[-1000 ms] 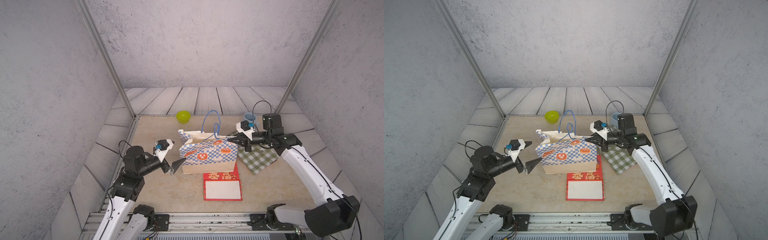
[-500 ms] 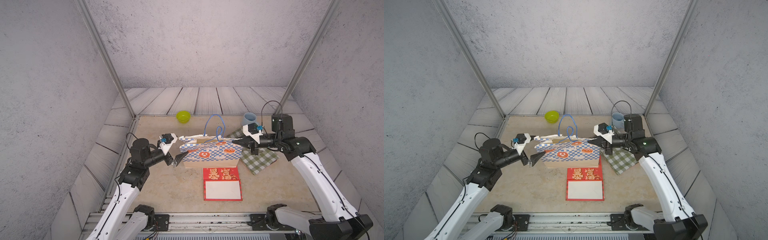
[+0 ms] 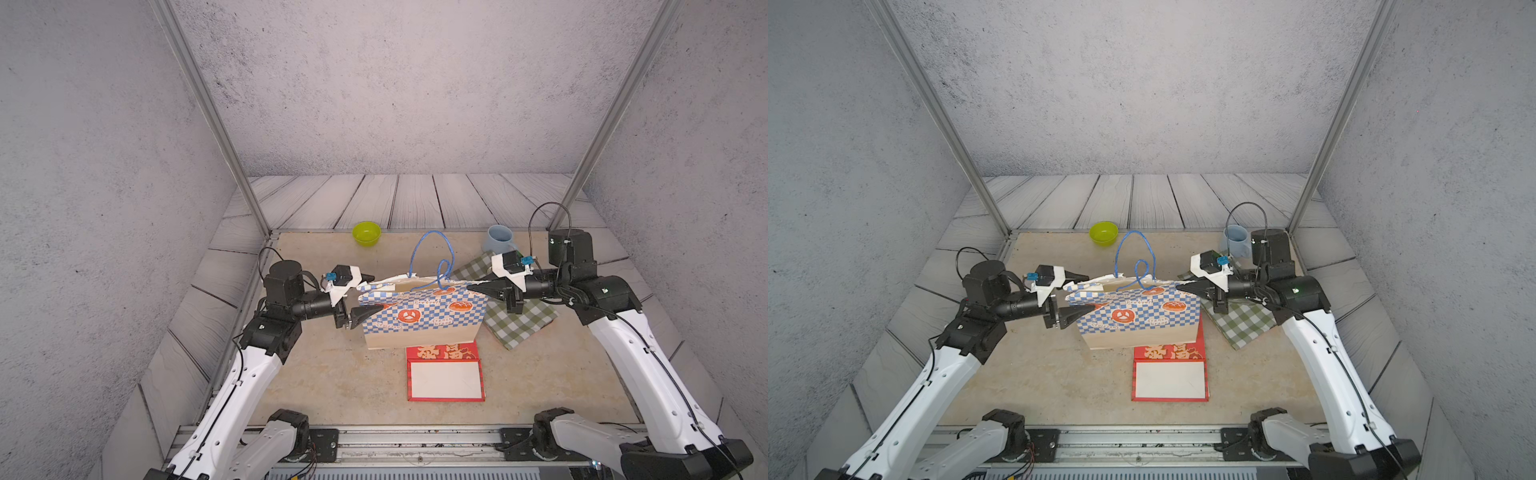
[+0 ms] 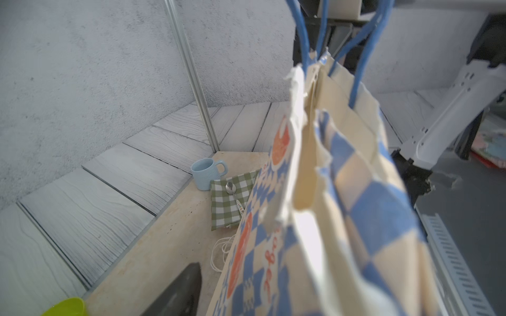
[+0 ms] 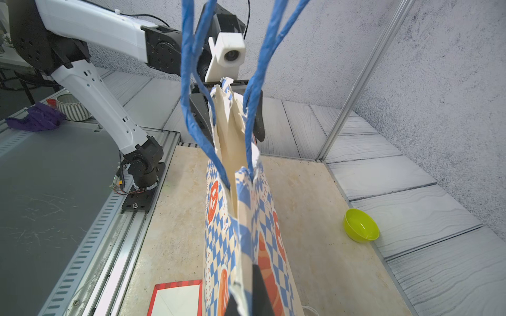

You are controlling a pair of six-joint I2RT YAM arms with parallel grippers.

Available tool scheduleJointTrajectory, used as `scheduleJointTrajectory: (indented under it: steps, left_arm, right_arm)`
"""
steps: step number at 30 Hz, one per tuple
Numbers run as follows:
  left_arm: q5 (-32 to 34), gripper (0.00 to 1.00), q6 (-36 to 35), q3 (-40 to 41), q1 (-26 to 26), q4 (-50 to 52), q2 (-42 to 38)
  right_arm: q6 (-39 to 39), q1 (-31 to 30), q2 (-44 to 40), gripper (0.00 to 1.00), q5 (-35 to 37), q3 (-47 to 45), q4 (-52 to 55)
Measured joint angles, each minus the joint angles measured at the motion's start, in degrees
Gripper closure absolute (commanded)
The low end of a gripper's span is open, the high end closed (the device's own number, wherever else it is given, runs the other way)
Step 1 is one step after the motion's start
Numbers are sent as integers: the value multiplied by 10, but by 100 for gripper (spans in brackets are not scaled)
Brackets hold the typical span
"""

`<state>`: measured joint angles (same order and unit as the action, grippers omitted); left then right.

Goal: Put away the paper bag
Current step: Press the paper bag.

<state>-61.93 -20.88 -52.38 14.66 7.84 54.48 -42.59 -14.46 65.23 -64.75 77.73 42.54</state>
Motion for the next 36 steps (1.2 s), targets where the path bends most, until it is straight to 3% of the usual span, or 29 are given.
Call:
scheduleJointTrajectory:
  steps: [10, 14, 19, 26, 30, 33, 36]
  left_arm:
    - [-60, 64, 10, -8, 0, -3, 9]
    - [-74, 65, 15, -16, 0, -3, 16]
    - [-86, 58, 32, -20, 0, -11, 21]
    - [-103, 66, 55, -44, 0, -23, 21]
    - [-111, 83, 61, -45, 0, -25, 23]
    - [-115, 88, 58, -45, 0, -24, 27]
    - [-115, 100, 56, -45, 0, -21, 30]
  right_arm:
    - [62, 0, 10, 100, -13, 0, -51]
    - [61, 0, 15, 100, -13, 0, -50]
    - [48, 0, 19, 100, -12, 0, -33]
    - [34, 0, 31, 100, -11, 3, -14]
    - [32, -1, 32, 100, -11, 5, -11]
    - [32, -1, 32, 100, -11, 5, -10]
    - [34, 0, 32, 100, -10, 5, -11]
